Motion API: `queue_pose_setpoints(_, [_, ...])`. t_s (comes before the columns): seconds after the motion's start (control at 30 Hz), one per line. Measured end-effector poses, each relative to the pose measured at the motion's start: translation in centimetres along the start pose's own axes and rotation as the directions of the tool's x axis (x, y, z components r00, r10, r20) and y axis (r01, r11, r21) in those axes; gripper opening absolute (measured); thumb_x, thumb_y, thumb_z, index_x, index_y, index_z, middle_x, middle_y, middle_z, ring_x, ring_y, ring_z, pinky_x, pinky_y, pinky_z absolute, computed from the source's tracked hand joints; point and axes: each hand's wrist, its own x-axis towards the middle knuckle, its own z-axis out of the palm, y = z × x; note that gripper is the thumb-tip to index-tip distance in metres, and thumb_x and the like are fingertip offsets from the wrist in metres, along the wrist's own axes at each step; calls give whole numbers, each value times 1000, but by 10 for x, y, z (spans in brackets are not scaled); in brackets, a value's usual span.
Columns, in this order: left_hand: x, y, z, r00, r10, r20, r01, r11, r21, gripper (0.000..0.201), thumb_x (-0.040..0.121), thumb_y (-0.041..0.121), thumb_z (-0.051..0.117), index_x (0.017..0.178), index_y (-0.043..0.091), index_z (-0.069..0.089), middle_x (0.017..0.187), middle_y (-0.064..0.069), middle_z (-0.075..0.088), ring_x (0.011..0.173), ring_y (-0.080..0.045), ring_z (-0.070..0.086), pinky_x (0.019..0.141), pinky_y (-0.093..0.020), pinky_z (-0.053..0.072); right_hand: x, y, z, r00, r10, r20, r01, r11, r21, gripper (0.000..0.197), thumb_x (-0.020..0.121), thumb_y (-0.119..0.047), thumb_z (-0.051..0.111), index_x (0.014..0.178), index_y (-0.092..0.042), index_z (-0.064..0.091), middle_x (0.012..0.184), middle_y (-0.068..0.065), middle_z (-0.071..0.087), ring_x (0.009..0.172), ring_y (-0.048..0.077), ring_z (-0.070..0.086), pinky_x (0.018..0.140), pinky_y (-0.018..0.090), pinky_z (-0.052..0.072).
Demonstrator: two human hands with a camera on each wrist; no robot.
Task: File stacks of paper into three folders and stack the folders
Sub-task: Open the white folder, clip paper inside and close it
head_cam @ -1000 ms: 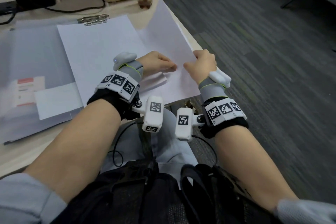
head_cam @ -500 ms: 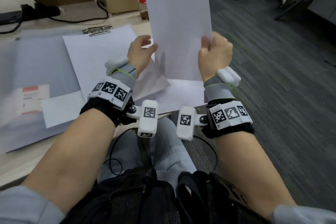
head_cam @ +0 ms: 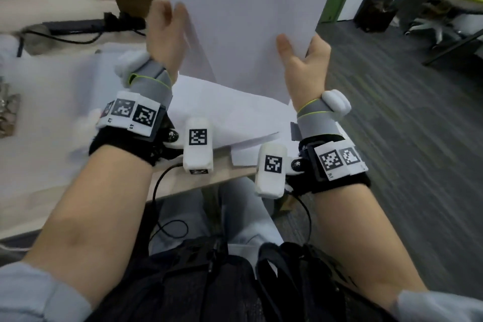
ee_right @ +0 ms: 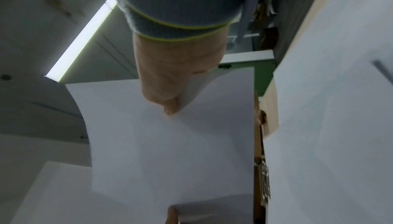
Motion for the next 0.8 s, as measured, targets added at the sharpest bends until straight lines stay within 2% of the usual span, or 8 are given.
queue_pose_setpoints(0.17, [-15,-27,-59,997,40,61,-40,999,-10,20,95,27,44,75,28,43,73,10,47,63,5,45,63,-14,37,-28,14,30,951,271,150,-291,949,126,19,74,-6,74,92,-1,67,77,0,69,66,11,65,67,27,55])
queue_pose_setpoints(0.27, [-27,-44,-66,992,-57,116,53,998,29,16,89,29,43,73,27,45,74,7,50,72,-11,47,71,-26,38,-42,30,35,910,376,176,-400,907,132,17,65,-15,74,80,-11,66,70,-6,70,62,9,64,66,26,55])
queue_pose_setpoints(0.37, [-34,-52,-74,984,-115,136,105,991,83,28,97,21,38,69,23,38,77,-1,48,73,-13,42,73,-28,34,-51,35,47,911,372,179,-394,913,106,9,78,-10,73,79,-14,65,60,-15,68,58,1,64,63,20,54])
queue_pose_setpoints(0.43, [-35,-50,-77,988,-120,100,107,987,121,30,100,19,34,71,24,38,85,-7,50,80,-15,42,72,-26,35,-50,31,55,919,361,158,-378,921,94,8,83,-6,69,82,-12,64,65,-14,68,56,-1,63,63,19,53])
queue_pose_setpoints(0.57, [-28,-41,-96,992,-124,-6,123,967,222,32,100,17,32,69,21,39,84,-7,46,81,-14,38,54,-12,31,-42,19,75,929,317,191,-331,943,46,11,81,-5,70,77,-14,66,65,-13,66,53,-4,60,59,18,51])
queue_pose_setpoints(0.67, [-28,-43,-124,983,-169,-66,180,958,226,33,99,15,34,67,20,40,68,2,41,80,-16,38,60,-28,32,-44,14,101,910,334,245,-345,939,-1,12,80,-4,70,91,-8,67,77,0,67,59,3,61,63,21,53])
queue_pose_setpoints(0.73, [-30,-49,-149,973,-212,-87,227,938,260,23,95,10,37,80,15,54,72,1,49,81,-17,42,61,-28,33,-49,15,119,883,380,275,-373,924,-80,16,77,-6,71,93,-5,68,83,6,67,68,15,62,67,25,52])
queue_pose_setpoints(0.8, [-35,-56,-176,961,-259,-101,277,925,261,29,90,7,40,104,11,65,94,-3,64,89,-19,55,72,-25,46,-56,18,138,841,449,302,-415,893,-173,24,73,-9,73,95,0,69,87,9,68,73,20,61,71,28,51])
